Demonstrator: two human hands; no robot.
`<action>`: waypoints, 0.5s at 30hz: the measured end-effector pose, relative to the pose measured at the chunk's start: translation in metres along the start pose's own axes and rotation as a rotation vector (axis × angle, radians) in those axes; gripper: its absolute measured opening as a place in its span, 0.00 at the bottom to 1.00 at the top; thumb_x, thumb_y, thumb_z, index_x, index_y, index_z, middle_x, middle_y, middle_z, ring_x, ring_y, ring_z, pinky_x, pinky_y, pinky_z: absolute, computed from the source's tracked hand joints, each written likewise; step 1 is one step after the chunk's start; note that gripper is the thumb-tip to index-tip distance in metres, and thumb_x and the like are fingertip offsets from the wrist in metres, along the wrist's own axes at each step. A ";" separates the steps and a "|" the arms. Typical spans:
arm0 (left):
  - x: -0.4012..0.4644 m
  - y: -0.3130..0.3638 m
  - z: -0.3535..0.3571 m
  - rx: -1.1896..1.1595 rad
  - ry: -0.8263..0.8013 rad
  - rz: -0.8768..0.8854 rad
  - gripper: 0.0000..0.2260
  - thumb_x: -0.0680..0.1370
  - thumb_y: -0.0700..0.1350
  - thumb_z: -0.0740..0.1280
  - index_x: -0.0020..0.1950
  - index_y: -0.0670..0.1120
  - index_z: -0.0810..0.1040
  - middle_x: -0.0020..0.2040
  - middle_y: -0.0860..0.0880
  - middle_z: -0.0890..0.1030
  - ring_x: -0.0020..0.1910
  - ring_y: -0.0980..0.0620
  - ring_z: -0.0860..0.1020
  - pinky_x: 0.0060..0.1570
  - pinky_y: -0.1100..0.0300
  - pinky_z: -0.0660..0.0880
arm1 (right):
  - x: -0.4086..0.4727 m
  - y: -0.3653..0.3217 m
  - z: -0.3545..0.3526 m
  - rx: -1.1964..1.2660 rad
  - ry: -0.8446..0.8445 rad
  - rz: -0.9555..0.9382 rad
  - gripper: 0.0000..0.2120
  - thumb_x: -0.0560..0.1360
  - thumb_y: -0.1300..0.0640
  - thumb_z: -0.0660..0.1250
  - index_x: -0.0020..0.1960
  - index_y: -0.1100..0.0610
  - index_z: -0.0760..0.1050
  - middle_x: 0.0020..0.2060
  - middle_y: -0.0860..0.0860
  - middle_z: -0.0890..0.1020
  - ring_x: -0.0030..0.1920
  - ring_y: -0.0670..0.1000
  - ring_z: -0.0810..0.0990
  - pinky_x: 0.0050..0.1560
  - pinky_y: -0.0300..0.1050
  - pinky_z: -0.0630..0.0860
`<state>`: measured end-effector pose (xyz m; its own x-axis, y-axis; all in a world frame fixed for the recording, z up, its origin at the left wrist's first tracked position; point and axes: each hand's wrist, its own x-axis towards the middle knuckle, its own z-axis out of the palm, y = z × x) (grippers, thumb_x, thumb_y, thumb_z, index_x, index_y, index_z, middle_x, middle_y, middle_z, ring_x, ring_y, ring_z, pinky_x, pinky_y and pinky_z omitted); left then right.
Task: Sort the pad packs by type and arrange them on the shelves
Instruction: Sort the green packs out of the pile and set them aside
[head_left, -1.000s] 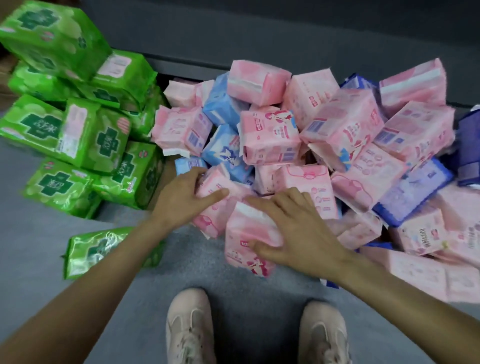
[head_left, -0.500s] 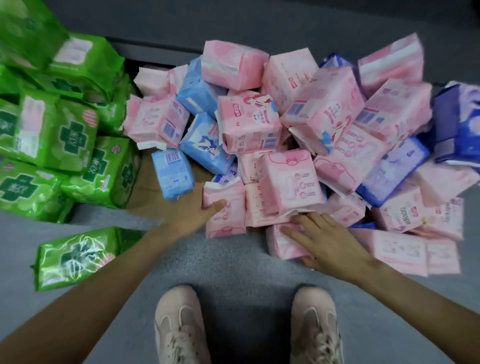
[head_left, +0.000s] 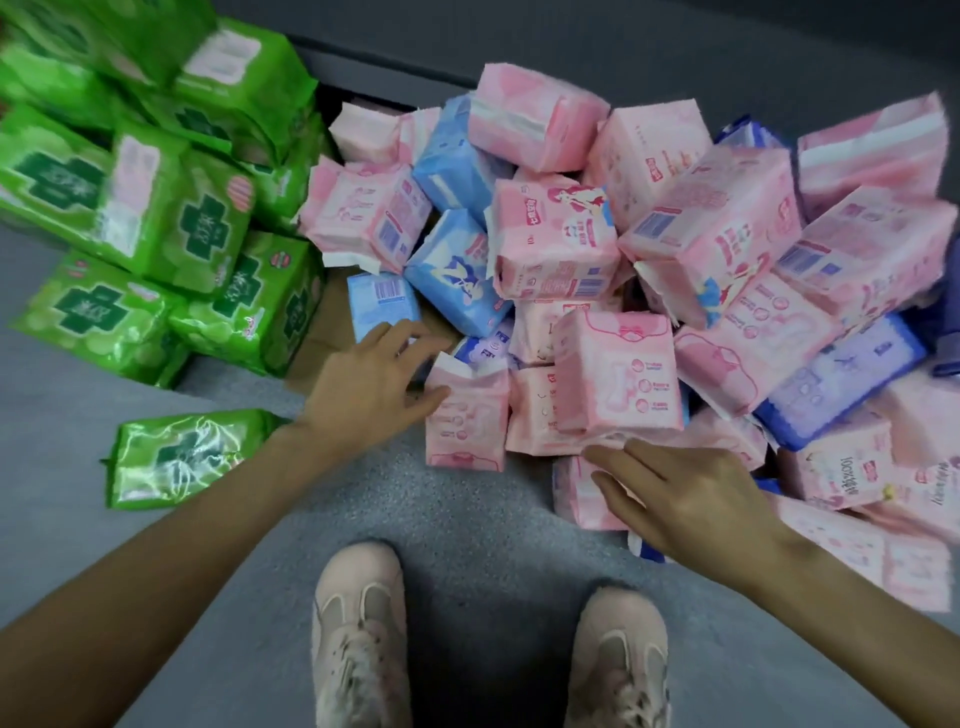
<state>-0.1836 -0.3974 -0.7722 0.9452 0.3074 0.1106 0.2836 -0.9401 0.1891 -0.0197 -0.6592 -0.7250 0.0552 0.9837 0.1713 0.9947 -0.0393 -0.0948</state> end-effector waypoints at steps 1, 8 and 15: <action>-0.005 -0.005 -0.007 -0.040 0.041 -0.027 0.16 0.74 0.56 0.62 0.56 0.48 0.79 0.50 0.49 0.80 0.44 0.47 0.78 0.27 0.56 0.75 | 0.012 -0.003 -0.004 0.016 0.008 -0.036 0.10 0.75 0.58 0.62 0.47 0.57 0.82 0.30 0.49 0.76 0.25 0.51 0.74 0.22 0.42 0.65; -0.060 -0.071 -0.047 -0.070 0.098 -0.470 0.19 0.75 0.52 0.58 0.57 0.43 0.80 0.49 0.42 0.81 0.47 0.39 0.78 0.44 0.49 0.75 | 0.146 -0.043 0.009 0.129 0.016 -0.183 0.14 0.73 0.55 0.59 0.54 0.54 0.79 0.42 0.51 0.80 0.35 0.53 0.80 0.23 0.42 0.72; -0.109 -0.152 -0.058 -0.147 0.184 -0.953 0.25 0.74 0.48 0.71 0.70 0.47 0.70 0.64 0.43 0.73 0.61 0.43 0.74 0.53 0.48 0.73 | 0.276 -0.080 0.079 0.224 -0.016 -0.260 0.20 0.70 0.57 0.67 0.61 0.58 0.76 0.54 0.57 0.78 0.52 0.61 0.77 0.47 0.52 0.78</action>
<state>-0.3389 -0.2795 -0.7563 0.2875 0.9578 -0.0033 0.8799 -0.2627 0.3959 -0.0907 -0.3701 -0.7479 -0.2012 0.9584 0.2024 0.9315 0.2511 -0.2631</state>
